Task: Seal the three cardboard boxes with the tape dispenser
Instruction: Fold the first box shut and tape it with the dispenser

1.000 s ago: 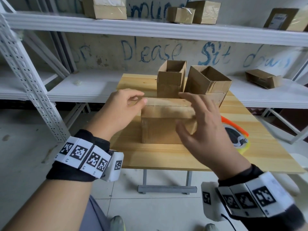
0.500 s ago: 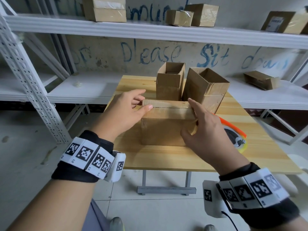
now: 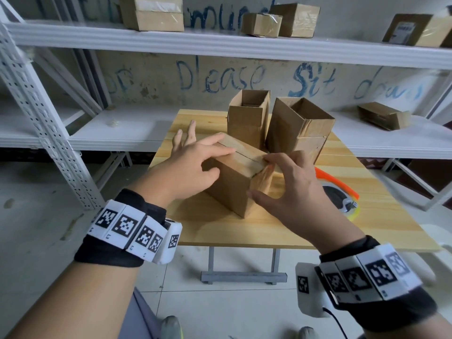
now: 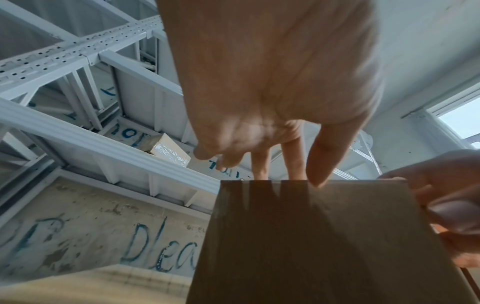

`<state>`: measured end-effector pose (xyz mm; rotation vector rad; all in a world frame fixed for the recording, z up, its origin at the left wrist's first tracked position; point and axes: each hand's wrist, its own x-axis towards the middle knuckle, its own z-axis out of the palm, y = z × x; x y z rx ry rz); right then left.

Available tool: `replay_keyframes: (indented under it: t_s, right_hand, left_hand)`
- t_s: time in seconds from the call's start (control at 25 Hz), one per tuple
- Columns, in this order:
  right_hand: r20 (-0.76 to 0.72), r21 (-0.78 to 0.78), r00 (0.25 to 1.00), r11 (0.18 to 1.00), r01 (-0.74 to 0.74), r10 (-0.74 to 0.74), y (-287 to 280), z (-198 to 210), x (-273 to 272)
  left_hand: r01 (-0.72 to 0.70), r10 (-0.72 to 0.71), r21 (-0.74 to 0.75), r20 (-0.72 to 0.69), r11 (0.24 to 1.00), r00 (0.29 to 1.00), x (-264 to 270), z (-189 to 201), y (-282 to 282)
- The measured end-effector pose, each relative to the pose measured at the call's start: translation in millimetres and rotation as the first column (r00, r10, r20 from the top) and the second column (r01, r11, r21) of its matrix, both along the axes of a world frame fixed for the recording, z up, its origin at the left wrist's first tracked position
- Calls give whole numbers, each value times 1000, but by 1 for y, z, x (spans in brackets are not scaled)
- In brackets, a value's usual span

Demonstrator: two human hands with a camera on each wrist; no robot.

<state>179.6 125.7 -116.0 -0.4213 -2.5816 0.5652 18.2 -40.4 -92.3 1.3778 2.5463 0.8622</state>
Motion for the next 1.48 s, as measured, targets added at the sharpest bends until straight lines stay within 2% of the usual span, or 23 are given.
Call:
replay_keyframes:
  t_s: [0.08,0.24,0.4,0.48,0.6,0.68,0.72,0.84,0.92,1.08,1.2,1.32,1.4,1.48]
  right_hand:
    - [-56,-15,998,999,-39,38,1,0,1]
    - [-145,-21,986,996,-86,82,0,1,1]
    - [-133,-37,987,995,-97,91,-4,3,4]
    - [-109,-24,994,999,-36,33,0,2,6]
    - [-136,45,964,971,237,-229,15,4,9]
    - [-60,3,906,908,420,-419,30,10,15]
    - [29,-9,873,873,487,-486,39,11,19]
    - [318,25,782,829,559,-537,64,6,27]
    - [370,7,757,817,577,-538,70,2,27]
    - [315,-26,784,821,571,-535,65,0,24]
    - [277,-53,848,874,483,-452,61,-4,19]
    - [61,-36,911,911,411,-408,49,3,20]
    - [-94,-4,910,914,405,-404,42,9,22]
    - [-171,8,903,916,400,-393,42,13,24]
  left_hand:
    - [-10,10,30,-10,999,1000,1,1,0]
    - [-31,22,-80,-116,996,993,4,-1,2]
    - [16,-16,-16,25,1000,1000,0,-5,1]
    - [26,-26,-13,32,1000,999,-2,-7,0]
    - [26,-26,-2,45,1000,999,-2,-6,-2]
    - [30,-29,-12,58,999,998,-3,-7,-2]
    - [35,-34,-13,59,999,998,-4,-8,-2]
    - [50,-50,1,69,999,996,-5,-10,-1]
    - [58,-58,3,73,998,996,-5,-11,0]
    - [61,-61,4,69,998,996,-2,-10,2]
    - [48,-47,-7,72,999,996,2,-10,2]
    - [44,-43,-12,69,999,997,6,-10,3]
    - [38,-37,-10,79,999,996,7,-10,1]
    - [32,-31,-2,96,999,995,6,-9,0]
